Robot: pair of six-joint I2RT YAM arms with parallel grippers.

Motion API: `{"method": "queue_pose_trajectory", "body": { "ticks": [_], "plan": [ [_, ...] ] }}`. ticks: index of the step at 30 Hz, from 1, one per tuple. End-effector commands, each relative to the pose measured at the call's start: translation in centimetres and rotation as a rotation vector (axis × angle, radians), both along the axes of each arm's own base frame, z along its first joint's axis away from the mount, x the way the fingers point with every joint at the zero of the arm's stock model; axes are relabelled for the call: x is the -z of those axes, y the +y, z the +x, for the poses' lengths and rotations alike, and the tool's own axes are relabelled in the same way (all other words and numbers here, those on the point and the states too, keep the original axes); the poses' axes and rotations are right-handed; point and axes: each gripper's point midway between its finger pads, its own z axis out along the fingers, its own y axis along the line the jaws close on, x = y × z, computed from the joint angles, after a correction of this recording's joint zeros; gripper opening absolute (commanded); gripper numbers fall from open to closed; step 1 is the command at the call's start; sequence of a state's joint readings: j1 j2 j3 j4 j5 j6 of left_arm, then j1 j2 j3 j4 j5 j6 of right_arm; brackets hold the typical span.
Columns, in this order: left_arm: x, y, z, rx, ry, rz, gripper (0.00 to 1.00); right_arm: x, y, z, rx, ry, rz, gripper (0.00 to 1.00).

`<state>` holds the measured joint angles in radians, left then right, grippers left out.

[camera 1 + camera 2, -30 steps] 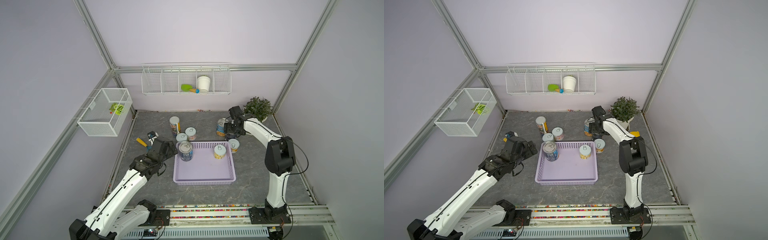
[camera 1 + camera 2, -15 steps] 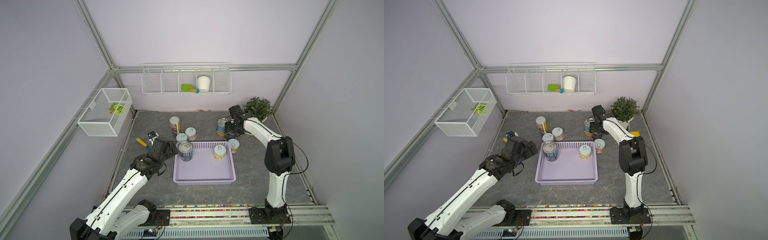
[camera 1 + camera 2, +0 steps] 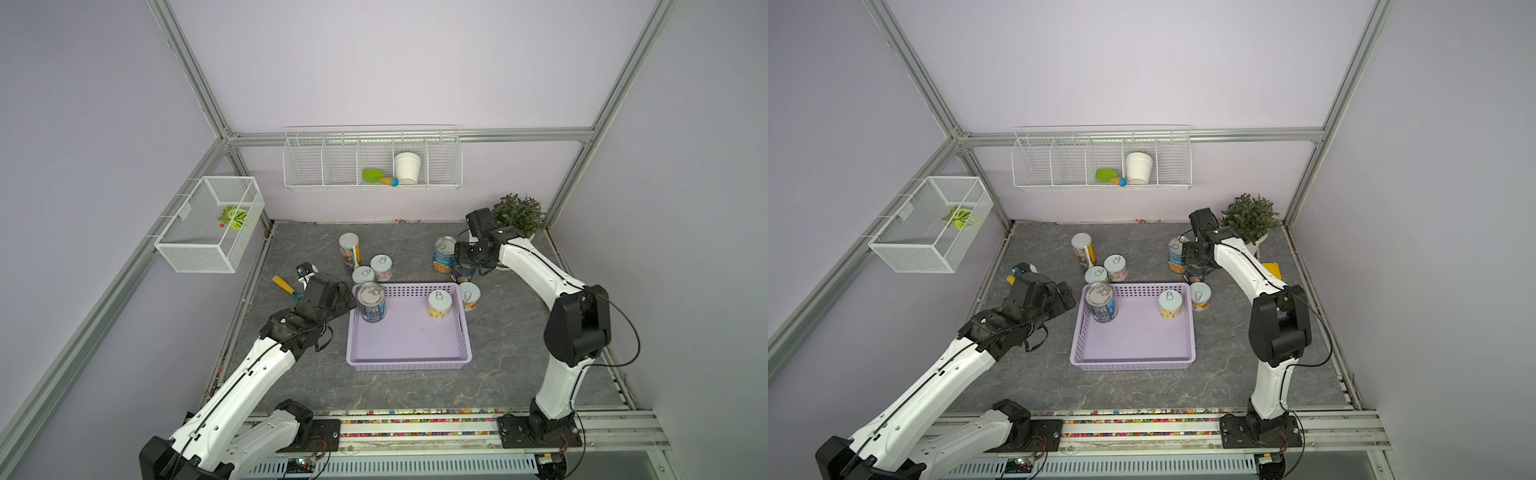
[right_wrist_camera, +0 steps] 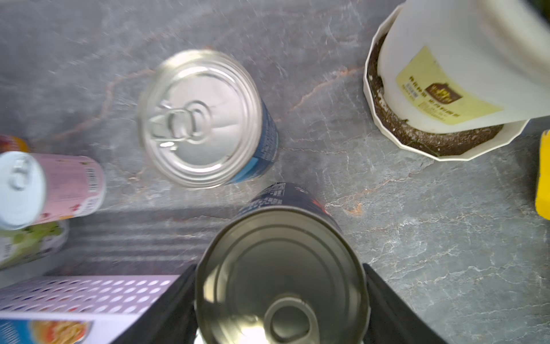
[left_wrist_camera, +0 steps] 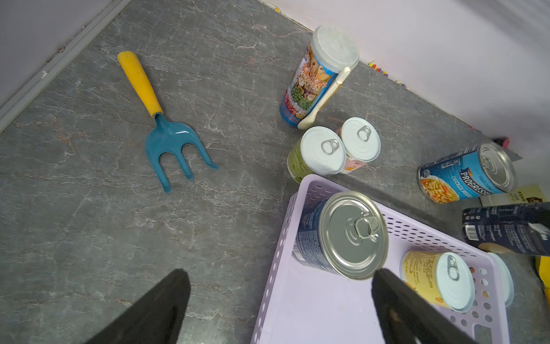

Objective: Put the canned food in the basket
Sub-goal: Pick up the canned food from the center of the board, then place the canned food in the basket.

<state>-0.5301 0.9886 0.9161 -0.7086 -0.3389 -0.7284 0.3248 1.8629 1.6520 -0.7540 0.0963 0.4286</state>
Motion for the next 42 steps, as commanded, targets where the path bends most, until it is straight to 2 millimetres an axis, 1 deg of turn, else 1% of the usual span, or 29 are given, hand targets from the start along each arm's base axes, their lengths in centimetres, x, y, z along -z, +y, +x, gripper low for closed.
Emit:
{"method": "queue_pose_trajectory", "body": {
  "ticks": [1,4,7,11,13,17,20,23,25,28,31,33,36,42],
  "plan": [
    [-0.1,0.0,0.1,0.006,-0.002,-0.001,1.0,-3.8,0.3,0.5,-0.007,-0.113,0.049,0.46],
    [-0.1,0.0,0.1,0.009,-0.002,0.0,1.0,-4.6,0.2,0.1,-0.002,-0.123,0.054,0.45],
    [-0.3,0.0,0.1,0.008,-0.005,-0.001,1.0,-5.7,0.5,-0.6,-0.009,-0.139,0.071,0.44],
    [-0.3,-0.1,0.1,0.014,-0.005,-0.003,1.0,-8.8,0.9,-2.2,-0.025,-0.195,0.08,0.44],
    [-0.3,-0.2,0.2,0.016,-0.008,-0.005,1.0,-10.5,1.3,-3.3,-0.04,-0.238,0.087,0.44],
    [-0.4,-0.3,0.2,0.023,-0.011,-0.007,1.0,-14.1,2.5,-6.2,-0.095,-0.322,0.109,0.44],
    [-0.4,-0.3,0.2,0.027,-0.013,-0.008,1.0,-15.6,4.0,-8.8,-0.154,-0.356,0.124,0.44],
    [-0.5,-0.5,0.2,0.031,-0.014,-0.013,1.0,-16.3,5.7,-11.4,-0.219,-0.371,0.128,0.43],
    [-0.6,-0.5,0.2,0.033,-0.016,-0.015,1.0,-16.2,6.9,-12.8,-0.262,-0.364,0.147,0.43],
    [-0.5,-0.4,0.3,0.031,-0.014,-0.013,1.0,-15.4,8.6,-14.6,-0.321,-0.343,0.171,0.43],
    [-0.6,-0.4,0.3,0.03,-0.017,-0.012,1.0,-14.0,10.1,-16.0,-0.373,-0.312,0.166,0.42],
    [-0.7,-0.4,0.3,0.027,-0.018,-0.009,1.0,-12.8,10.9,-16.8,-0.401,-0.282,0.161,0.42],
    [-0.6,-0.3,0.3,0.024,-0.018,-0.007,1.0,-10.5,11.3,-17.5,-0.42,-0.239,0.138,0.41],
    [-0.5,-0.3,0.5,0.023,-0.015,-0.003,1.0,-5.9,10.9,-18.0,-0.421,-0.164,0.093,0.41]
  ]
}}
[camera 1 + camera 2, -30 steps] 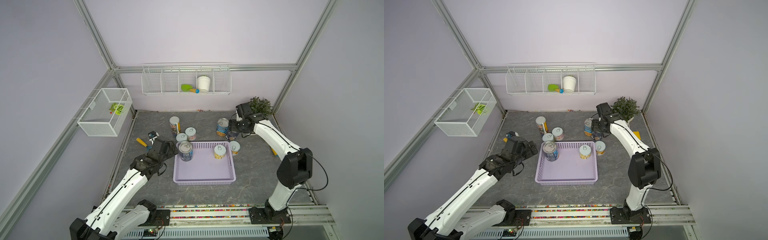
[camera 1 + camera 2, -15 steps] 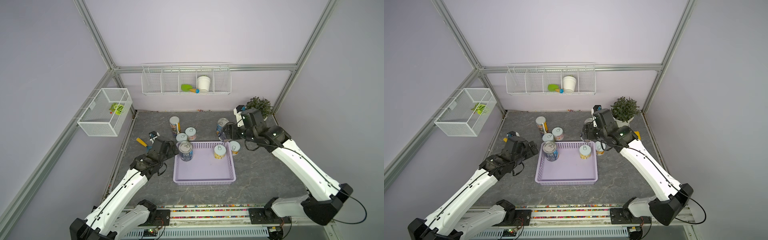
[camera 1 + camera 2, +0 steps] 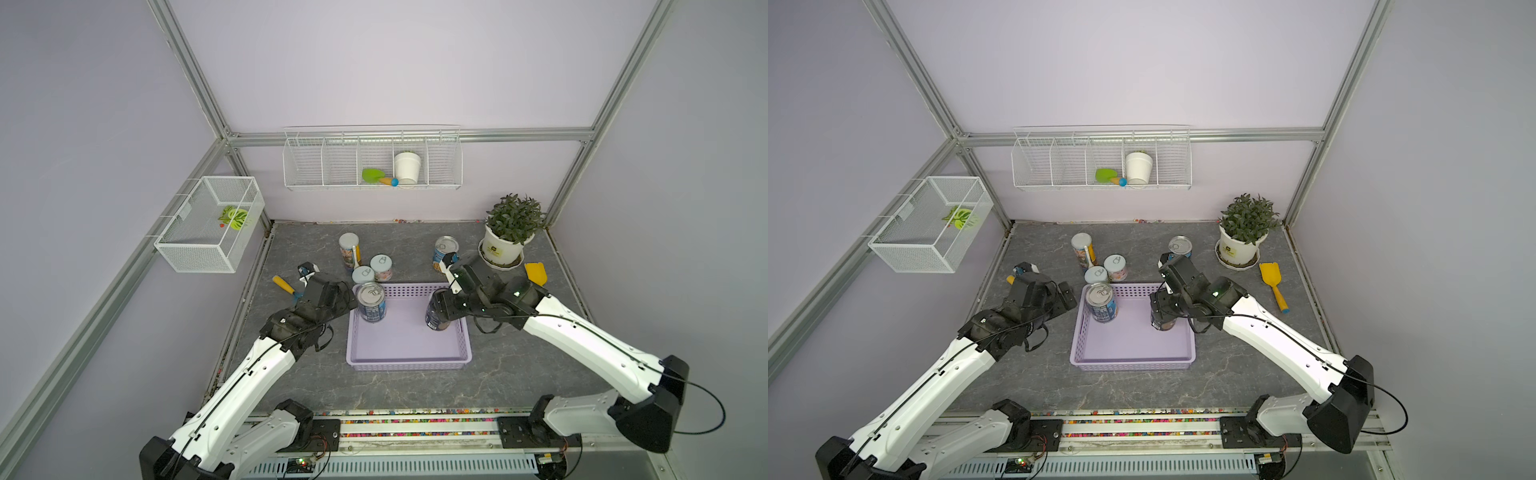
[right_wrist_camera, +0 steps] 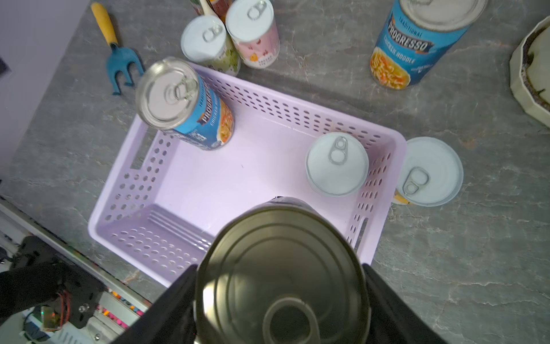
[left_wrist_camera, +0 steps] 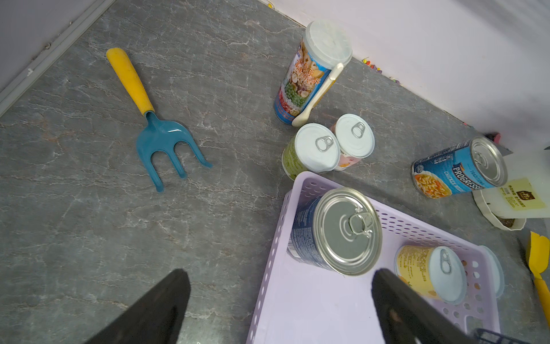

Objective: Put the canned food in the basket
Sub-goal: Place the canned food in the basket.

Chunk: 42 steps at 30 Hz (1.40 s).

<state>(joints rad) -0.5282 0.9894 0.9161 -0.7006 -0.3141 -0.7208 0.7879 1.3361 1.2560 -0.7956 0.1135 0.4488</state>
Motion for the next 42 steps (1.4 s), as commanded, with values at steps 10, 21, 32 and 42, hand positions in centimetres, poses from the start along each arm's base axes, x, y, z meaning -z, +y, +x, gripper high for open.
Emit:
{"method": "queue_pose_trajectory", "body": {
  "ticks": [10,21,32,42],
  "plan": [
    [-0.6,0.2,0.3,-0.006,-0.023,0.005,1.0,3.0,0.6,2.5,0.054,-0.029,-0.058,0.4],
    [-0.6,0.3,0.3,-0.019,-0.022,-0.003,1.0,6.1,-0.5,4.8,0.128,-0.046,-0.172,0.39],
    [-0.5,1.2,0.0,-0.07,0.0,0.001,1.0,8.7,-1.3,6.4,0.171,-0.015,-0.217,0.39],
    [-0.8,1.9,-0.2,-0.127,-0.003,-0.011,1.0,9.6,-1.4,6.6,0.18,0.0,-0.247,0.49]
  ]
}}
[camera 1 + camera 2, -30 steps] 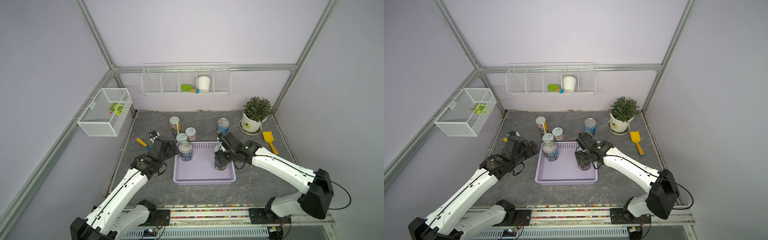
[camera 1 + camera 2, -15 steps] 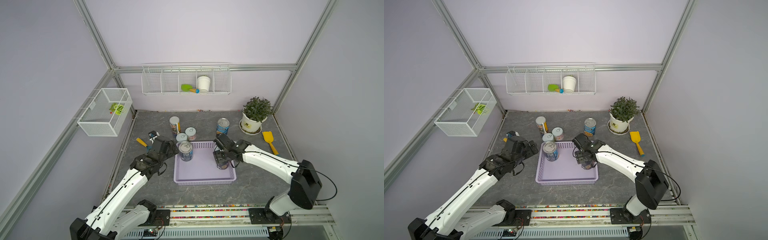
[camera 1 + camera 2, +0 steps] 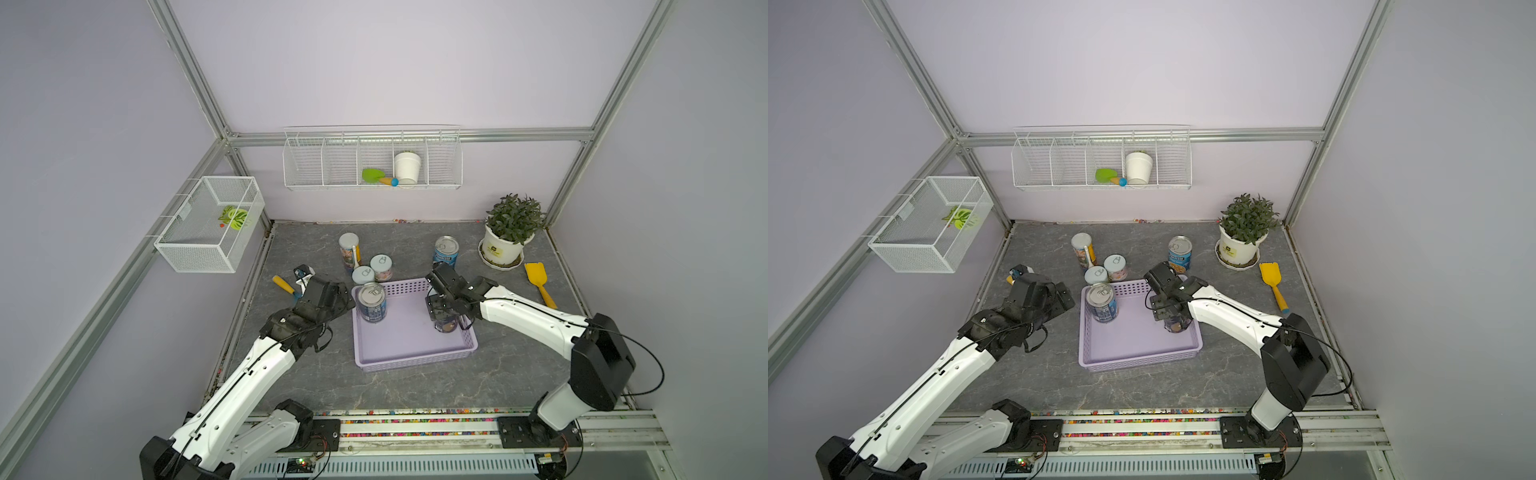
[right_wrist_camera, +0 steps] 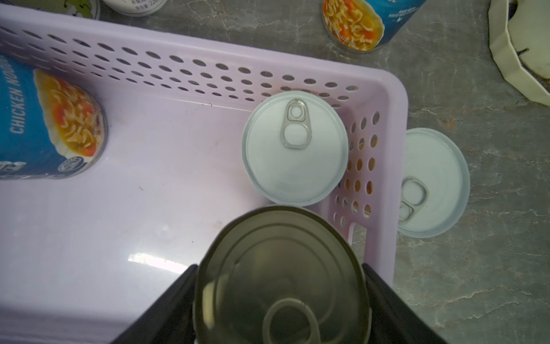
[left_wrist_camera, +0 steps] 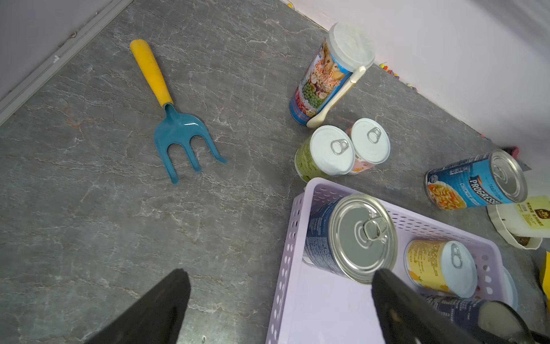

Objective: Put the canned food in the basket
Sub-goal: Place the canned food in the basket, then pick up the canned food from the center of the board.

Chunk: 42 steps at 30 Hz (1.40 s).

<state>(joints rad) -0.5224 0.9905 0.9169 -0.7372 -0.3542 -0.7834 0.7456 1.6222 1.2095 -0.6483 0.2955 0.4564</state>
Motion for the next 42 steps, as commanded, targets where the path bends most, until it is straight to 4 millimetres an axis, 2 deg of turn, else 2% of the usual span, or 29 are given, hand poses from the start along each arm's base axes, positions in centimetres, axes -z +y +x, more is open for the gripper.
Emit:
{"method": "queue_pose_trajectory", "body": {
  "ticks": [1,6,14,19,25,30,34,39,42],
  "plan": [
    [-1.3,1.1,0.0,-0.066,-0.027,-0.007,1.0,0.2,-0.3,1.1,0.038,-0.029,-0.009,0.51],
    [-2.2,1.6,-0.4,-0.1,-0.056,-0.031,1.0,0.1,-0.5,1.0,0.045,-0.031,-0.011,0.74],
    [-3.6,1.6,-0.6,-0.079,-0.067,-0.033,1.0,-0.8,-0.7,0.9,0.049,-0.052,0.006,0.93],
    [-4.2,1.9,-0.7,-0.079,-0.082,-0.017,1.0,-1.5,-0.8,0.8,0.051,-0.065,0.019,0.98],
    [-4.4,2.3,-0.9,-0.074,-0.141,-0.023,1.0,-2.5,-0.9,0.6,0.05,-0.087,0.04,0.98],
    [-4.7,2.2,-0.6,-0.065,-0.114,0.004,1.0,-4.7,-0.9,0.1,0.043,-0.121,0.101,0.98],
    [-4.1,0.2,1.0,0.008,-0.061,0.011,1.0,-6.7,-1.2,-0.7,0.04,-0.159,0.164,0.98],
    [-2.0,-2.3,4.3,0.06,0.029,0.039,1.0,-8.9,-2.1,-1.6,0.055,-0.213,0.224,0.98],
    [-0.8,-3.6,6.5,0.087,0.078,0.053,1.0,-9.5,-2.4,-2.1,0.047,-0.231,0.255,0.98]
  ]
}}
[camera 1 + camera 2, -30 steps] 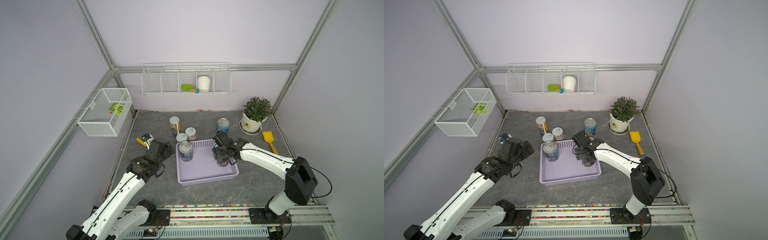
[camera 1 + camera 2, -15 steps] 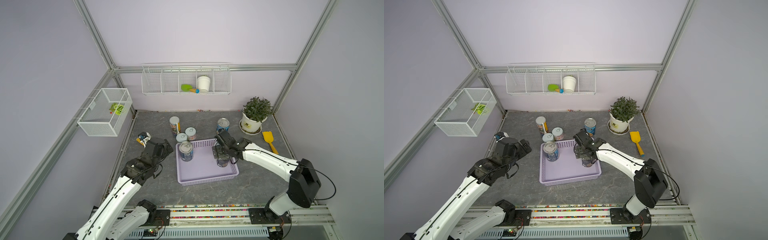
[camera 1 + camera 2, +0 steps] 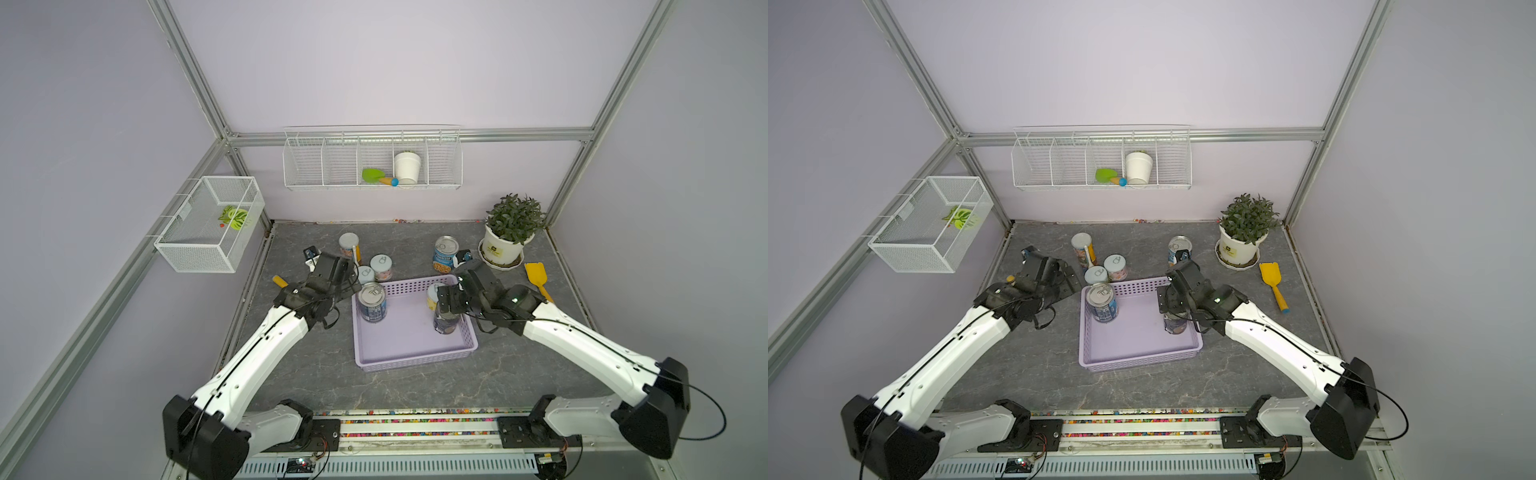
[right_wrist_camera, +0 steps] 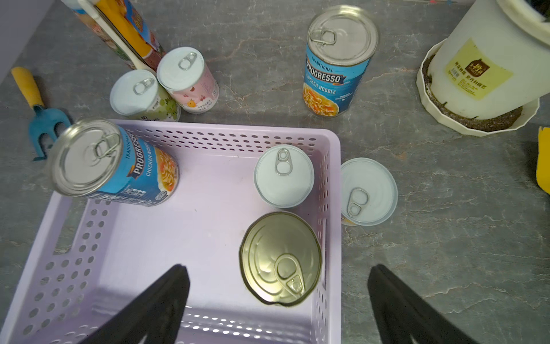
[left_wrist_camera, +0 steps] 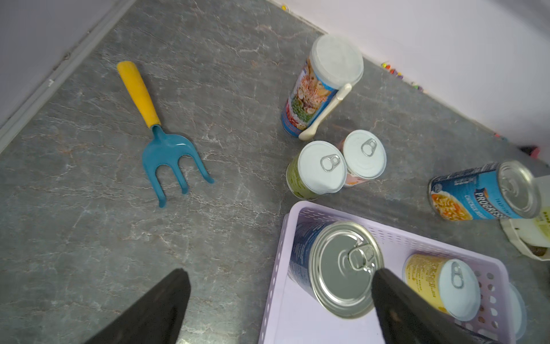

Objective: Put the canned food in the basket
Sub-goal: Pick up the canned food from the center of the board.

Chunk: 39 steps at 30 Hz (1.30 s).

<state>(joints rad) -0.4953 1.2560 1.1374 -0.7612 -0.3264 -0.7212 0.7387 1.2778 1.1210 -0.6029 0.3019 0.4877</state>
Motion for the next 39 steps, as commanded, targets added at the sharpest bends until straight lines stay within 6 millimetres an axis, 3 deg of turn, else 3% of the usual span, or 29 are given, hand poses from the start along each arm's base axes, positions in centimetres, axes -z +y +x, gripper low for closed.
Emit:
{"method": "queue_pose_trajectory", "body": {
  "ticks": [1,5,7,11,18,29,39],
  "plan": [
    [0.3,-1.8,2.4,0.06,0.024,0.001,1.0,-0.2,-0.3,-0.6,0.007,-0.011,0.046,0.98],
    [1.3,-3.0,5.6,0.079,0.071,0.048,1.0,-0.5,-0.4,-1.1,-0.005,-0.016,0.069,0.98],
    [0.8,-3.5,7.6,0.09,0.065,0.068,1.0,-0.4,-0.2,-1.2,-0.013,-0.013,0.079,0.98],
    [0.2,-2.8,11.2,0.064,0.055,0.138,1.0,-0.4,0.2,-1.5,-0.037,0.001,0.094,0.98],
    [2.6,-1.6,15.8,0.055,0.134,0.124,1.0,-0.2,1.0,-1.9,-0.069,0.025,0.116,0.98],
    [4.3,-4.2,19.3,0.149,0.158,0.104,1.0,0.0,1.3,-2.0,-0.083,0.04,0.123,0.98],
    [6.6,-3.0,20.6,0.095,0.216,0.169,1.0,0.3,1.5,-2.0,-0.09,0.052,0.12,0.98]
  ]
}}
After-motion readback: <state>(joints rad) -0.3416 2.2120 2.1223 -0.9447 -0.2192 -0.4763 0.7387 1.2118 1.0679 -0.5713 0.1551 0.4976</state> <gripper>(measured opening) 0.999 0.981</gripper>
